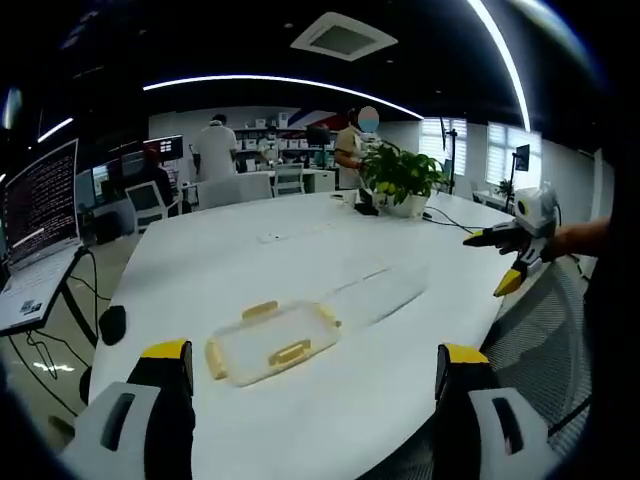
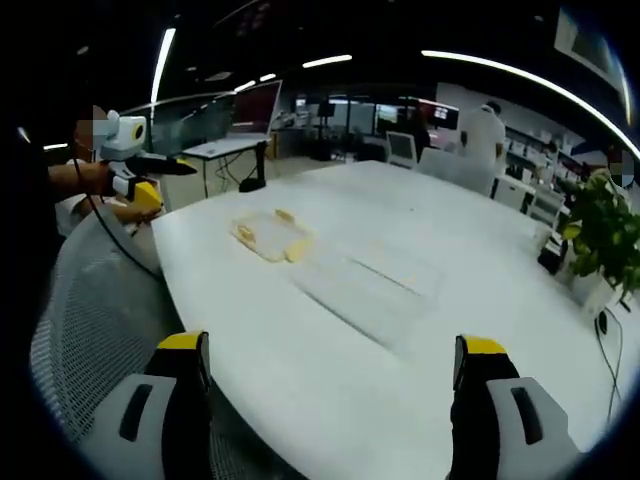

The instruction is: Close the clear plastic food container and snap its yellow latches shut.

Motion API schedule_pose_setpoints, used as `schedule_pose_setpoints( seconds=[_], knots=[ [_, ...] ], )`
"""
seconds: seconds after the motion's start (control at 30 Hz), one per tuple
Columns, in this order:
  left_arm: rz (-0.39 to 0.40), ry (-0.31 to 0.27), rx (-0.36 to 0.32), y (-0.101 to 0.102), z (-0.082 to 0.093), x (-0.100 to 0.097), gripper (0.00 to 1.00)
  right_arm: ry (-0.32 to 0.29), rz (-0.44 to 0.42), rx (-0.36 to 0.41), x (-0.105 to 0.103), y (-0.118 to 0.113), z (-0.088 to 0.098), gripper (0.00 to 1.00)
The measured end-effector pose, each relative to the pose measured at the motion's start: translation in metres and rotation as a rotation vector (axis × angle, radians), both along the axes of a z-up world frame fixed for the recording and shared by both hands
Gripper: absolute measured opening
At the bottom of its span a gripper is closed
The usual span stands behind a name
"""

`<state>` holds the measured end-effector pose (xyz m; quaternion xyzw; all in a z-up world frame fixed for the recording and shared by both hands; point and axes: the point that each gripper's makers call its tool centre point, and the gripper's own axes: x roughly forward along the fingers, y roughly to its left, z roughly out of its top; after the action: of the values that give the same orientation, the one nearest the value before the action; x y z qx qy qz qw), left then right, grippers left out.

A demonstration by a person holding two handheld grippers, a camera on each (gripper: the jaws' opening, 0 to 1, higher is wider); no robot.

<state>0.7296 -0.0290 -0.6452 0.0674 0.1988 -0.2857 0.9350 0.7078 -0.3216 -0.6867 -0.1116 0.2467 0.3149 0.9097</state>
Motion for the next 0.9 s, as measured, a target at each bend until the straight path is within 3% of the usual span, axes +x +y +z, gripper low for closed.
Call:
schedule_pose_setpoints(
  seconds=[0.9],
  knots=[
    [-0.001, -0.006, -0.002, -0.0008, 0.0028, 0.0007, 0.99, 0.003, 0.014, -0.012, -0.0016, -0.0007, -0.0007, 1.00]
  ],
)
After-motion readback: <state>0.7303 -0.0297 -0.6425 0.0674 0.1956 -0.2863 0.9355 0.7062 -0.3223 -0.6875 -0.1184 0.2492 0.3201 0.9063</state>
